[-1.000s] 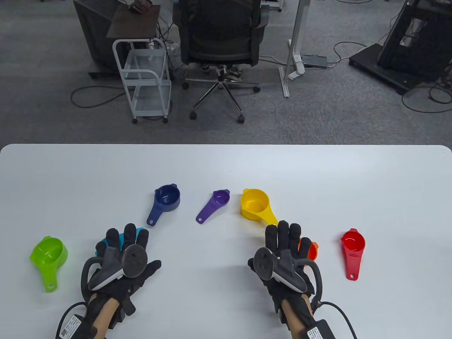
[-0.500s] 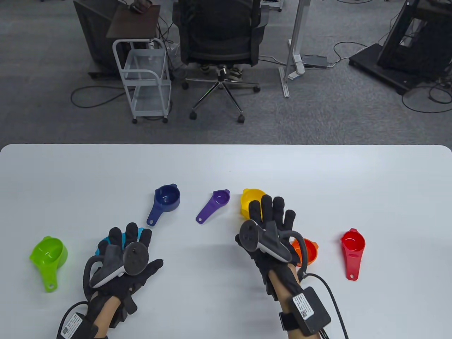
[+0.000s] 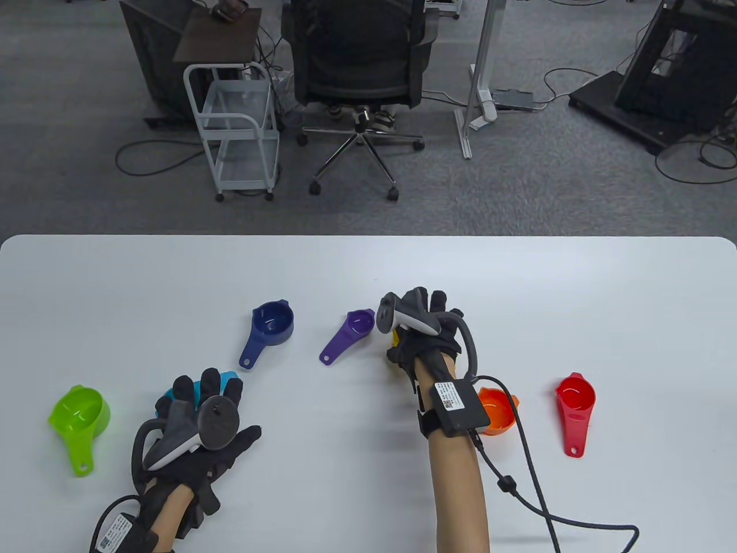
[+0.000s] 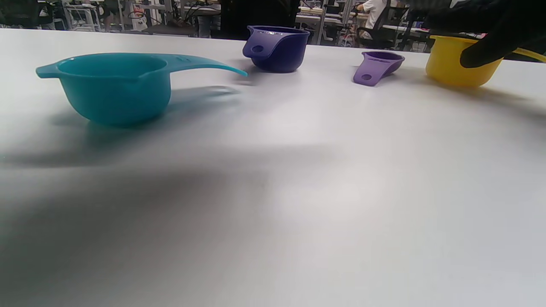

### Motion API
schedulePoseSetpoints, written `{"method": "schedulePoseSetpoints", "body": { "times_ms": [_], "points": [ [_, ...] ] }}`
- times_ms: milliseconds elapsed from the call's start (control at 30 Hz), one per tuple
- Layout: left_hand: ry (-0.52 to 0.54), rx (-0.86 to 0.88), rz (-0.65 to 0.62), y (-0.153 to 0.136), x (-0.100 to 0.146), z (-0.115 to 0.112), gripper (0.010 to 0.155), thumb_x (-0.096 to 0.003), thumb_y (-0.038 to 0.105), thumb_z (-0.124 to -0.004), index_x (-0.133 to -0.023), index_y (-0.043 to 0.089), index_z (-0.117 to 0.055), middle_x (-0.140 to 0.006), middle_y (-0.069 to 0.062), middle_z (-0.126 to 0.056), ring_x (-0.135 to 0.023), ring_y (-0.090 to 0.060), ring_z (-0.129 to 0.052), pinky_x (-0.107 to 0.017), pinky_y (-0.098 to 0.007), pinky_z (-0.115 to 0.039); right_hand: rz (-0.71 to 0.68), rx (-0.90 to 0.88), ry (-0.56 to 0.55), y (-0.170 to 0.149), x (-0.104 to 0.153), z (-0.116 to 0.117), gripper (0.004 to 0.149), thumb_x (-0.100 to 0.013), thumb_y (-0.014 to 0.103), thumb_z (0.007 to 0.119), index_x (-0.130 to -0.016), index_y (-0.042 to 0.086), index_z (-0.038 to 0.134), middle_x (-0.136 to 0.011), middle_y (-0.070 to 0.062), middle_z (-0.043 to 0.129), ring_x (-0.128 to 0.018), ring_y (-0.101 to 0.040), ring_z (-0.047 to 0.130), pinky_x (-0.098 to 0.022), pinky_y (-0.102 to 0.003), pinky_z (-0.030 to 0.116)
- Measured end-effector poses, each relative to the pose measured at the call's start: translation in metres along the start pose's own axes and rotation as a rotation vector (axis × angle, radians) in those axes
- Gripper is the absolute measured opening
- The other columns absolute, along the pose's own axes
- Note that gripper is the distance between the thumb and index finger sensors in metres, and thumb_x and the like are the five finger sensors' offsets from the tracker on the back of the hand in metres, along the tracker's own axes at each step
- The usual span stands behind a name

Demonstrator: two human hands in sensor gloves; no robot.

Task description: Nest plastic measuring cups

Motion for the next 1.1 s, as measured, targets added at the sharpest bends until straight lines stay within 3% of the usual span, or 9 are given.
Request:
{"method": "schedulePoseSetpoints", "body": {
  "times_ms": [33, 100, 167, 300, 500, 600, 833, 1100],
  "points": [
    [0.0, 0.001, 0.0, 0.0, 0.0, 0.0, 0.088, -0.0509, 0.068, -0.052, -0.119, 0.022, -0.02, -0.121, -0.022, -0.009, -0.1, -0.068, -0.011, -0.062, -0.079, -0.015, -0.011, -0.046, 0.008, 0.002, -0.002, 0.002, 0.085, -0.062, 0.045, 0.057, -0.105, 0.024, -0.014, -0.108, -0.032, -0.02, -0.099, -0.061, 0.001, -0.071, -0.077, 0.019],
    [0.0, 0.007, -0.001, 0.001, -0.001, -0.001, 0.09, -0.0512, 0.068, -0.052, -0.118, 0.02, -0.017, -0.121, -0.023, -0.008, -0.1, -0.068, -0.011, -0.062, -0.079, -0.014, -0.003, -0.058, -0.101, 0.007, -0.001, -0.004, 0.082, -0.062, 0.041, 0.059, -0.107, 0.025, -0.008, -0.111, -0.033, -0.012, -0.096, -0.064, 0.011, -0.07, -0.074, 0.026],
    [-0.004, 0.002, 0.005, 0.001, -0.001, -0.002, 0.091, -0.0514, 0.068, -0.052, -0.117, 0.018, -0.015, -0.12, -0.024, -0.008, -0.1, -0.068, -0.011, -0.062, -0.079, -0.014, -0.001, -0.003, -0.113, 0.013, 0.004, -0.006, 0.087, -0.061, 0.048, 0.06, -0.109, 0.019, -0.008, -0.11, -0.041, 0.0, -0.092, -0.066, 0.024, -0.067, -0.074, 0.034],
    [0.0, -0.005, 0.029, -0.004, -0.002, 0.0, 0.092, -0.0516, 0.068, -0.052, -0.117, 0.015, -0.013, -0.12, -0.026, -0.008, -0.1, -0.068, -0.011, -0.062, -0.079, -0.014, -0.073, -0.024, -0.285, 0.038, 0.042, -0.018, 0.095, -0.057, 0.06, 0.058, -0.114, 0.008, 0.002, -0.107, -0.046, 0.014, -0.087, -0.062, 0.04, -0.063, -0.073, 0.044],
    [-0.012, -0.01, 0.058, -0.013, -0.003, -0.005, 0.093, -0.0519, 0.067, -0.053, -0.116, 0.014, -0.012, -0.119, -0.027, -0.008, -0.1, -0.068, -0.011, -0.062, -0.079, -0.014, -0.118, 0.069, -0.269, 0.095, 0.103, 0.014, 0.101, -0.055, 0.065, 0.053, -0.115, -0.001, 0.006, -0.107, -0.045, 0.019, -0.087, -0.06, 0.042, -0.063, -0.076, 0.042],
    [-0.018, -0.01, 0.061, -0.014, -0.004, -0.006, 0.093, -0.0519, 0.067, -0.053, -0.116, 0.013, -0.011, -0.119, -0.027, -0.008, -0.1, -0.068, -0.011, -0.062, -0.079, -0.014, -0.102, 0.149, -0.251, 0.118, 0.118, 0.031, 0.101, -0.055, 0.066, 0.053, -0.115, 0.0, 0.007, -0.107, -0.045, 0.019, -0.087, -0.06, 0.042, -0.063, -0.076, 0.042],
    [0.003, -0.024, 0.052, -0.008, -0.002, -0.001, 0.093, -0.0519, 0.067, -0.053, -0.116, 0.013, -0.012, -0.119, -0.027, -0.007, -0.1, -0.068, -0.01, -0.062, -0.079, -0.014, 0.026, 0.1, -0.172, 0.127, 0.116, 0.058, 0.101, -0.054, 0.066, 0.051, -0.116, -0.001, 0.007, -0.107, -0.044, 0.019, -0.086, -0.06, 0.043, -0.064, -0.075, 0.042],
    [-0.017, -0.029, 0.058, -0.008, -0.004, -0.005, 0.093, -0.0519, 0.067, -0.053, -0.116, 0.013, -0.012, -0.119, -0.028, -0.007, -0.1, -0.068, -0.01, -0.062, -0.079, -0.014, 0.013, 0.097, -0.198, 0.128, 0.112, 0.064, 0.1, -0.054, 0.066, 0.05, -0.116, 0.0, 0.008, -0.108, -0.044, 0.019, -0.087, -0.06, 0.042, -0.064, -0.076, 0.042]
  ]
}}
Point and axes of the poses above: the tracker on the back of each hand, its own y axis roughly to the thumb side, its own x axis roughly from the fingertips to the wrist, z = x × y, the point moved 5 cm from there along -x, roughly from the wrist to the fingertips
